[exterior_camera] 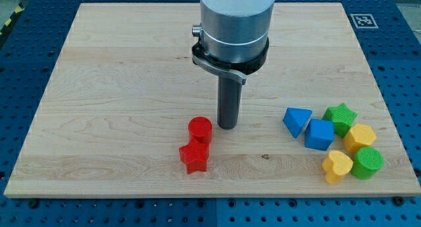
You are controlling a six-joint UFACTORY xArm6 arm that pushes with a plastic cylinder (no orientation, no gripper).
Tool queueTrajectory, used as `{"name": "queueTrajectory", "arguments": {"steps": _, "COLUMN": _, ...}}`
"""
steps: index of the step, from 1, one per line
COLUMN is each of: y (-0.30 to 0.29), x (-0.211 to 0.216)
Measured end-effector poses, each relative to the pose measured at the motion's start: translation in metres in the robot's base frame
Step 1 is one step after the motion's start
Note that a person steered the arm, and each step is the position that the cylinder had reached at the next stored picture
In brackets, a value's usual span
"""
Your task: Move your arm towards the bottom right
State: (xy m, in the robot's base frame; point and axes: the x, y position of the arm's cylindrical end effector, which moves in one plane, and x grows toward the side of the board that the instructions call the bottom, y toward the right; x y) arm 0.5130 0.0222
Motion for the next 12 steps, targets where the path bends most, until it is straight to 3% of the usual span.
{"name": "queueTrajectory", "arguments": {"steps": 4, "y": -0.01, "x": 0.011}}
{"name": "queueTrajectory", "arguments": {"steps": 7, "y": 0.026, "x": -0.044}}
{"name": "queueTrajectory", "arguments": {"steps": 8, "y": 0.03, "x": -0.045}}
{"name": "queueTrajectory", "arguments": {"steps": 9, "y": 0.058, "x": -0.046}}
{"name": "queueTrajectory", "arguments": {"steps": 11, "y": 0.2, "x": -0.047}}
{"name": "queueTrajectory", "arguments": {"steps": 12, "y": 0.234, "x": -0.044}}
